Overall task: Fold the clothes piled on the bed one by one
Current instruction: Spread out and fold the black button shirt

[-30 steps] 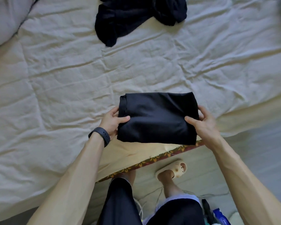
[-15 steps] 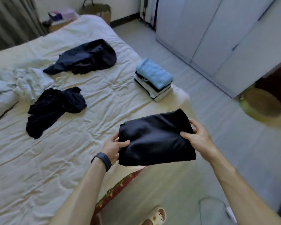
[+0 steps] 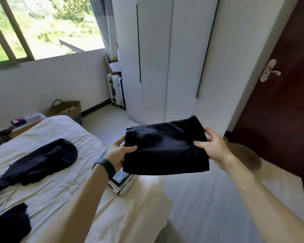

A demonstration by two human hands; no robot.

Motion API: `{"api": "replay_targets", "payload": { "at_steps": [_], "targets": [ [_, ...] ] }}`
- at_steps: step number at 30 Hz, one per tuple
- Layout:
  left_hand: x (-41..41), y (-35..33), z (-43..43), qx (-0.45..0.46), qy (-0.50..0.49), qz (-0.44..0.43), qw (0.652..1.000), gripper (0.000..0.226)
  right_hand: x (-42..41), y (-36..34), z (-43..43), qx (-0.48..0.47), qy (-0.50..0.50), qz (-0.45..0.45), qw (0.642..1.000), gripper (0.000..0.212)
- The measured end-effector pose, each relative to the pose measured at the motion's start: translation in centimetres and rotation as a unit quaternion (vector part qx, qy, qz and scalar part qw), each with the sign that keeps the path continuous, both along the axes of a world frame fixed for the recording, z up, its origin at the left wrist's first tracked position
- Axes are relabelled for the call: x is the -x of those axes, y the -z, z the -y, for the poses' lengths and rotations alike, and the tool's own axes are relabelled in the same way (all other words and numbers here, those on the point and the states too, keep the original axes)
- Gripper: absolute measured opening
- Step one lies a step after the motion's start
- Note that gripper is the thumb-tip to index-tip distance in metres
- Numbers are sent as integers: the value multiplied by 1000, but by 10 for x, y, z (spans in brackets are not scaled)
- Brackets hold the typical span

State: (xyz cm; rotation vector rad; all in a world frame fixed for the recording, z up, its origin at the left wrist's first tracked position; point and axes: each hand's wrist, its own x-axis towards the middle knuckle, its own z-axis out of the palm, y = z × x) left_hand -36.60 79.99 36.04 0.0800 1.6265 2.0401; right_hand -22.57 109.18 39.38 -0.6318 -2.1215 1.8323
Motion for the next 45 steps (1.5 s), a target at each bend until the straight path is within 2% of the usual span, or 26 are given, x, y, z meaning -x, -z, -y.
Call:
{"api": "replay_targets", "payload": {
  "at_steps": [8, 14, 21, 28, 36, 45],
  "targets": [
    [135, -37, -127, -26, 36, -38, 998, 47, 118, -33, -123, -6, 17, -45, 999, 44],
    [220, -52, -200, -22, 21, -41, 999, 47, 210, -39, -204, -7, -5, -57, 998, 45],
    [301, -51, -279, -29, -38, -64, 997, 51, 329, -25, -301, -1, -80, -66, 995, 43],
    [328, -34, -319, -25, -141, -22, 989, 51, 430, -12, -359, 17, -179, -21, 983, 38],
    [342, 45, -290, -33, -324, 48, 944, 56, 559, 43, -319, 8, -345, 69, 936, 40],
    [371, 147, -218, -69, -525, 132, 838, 51, 712, 124, -176, -73, -523, 175, 831, 46]
  ]
}}
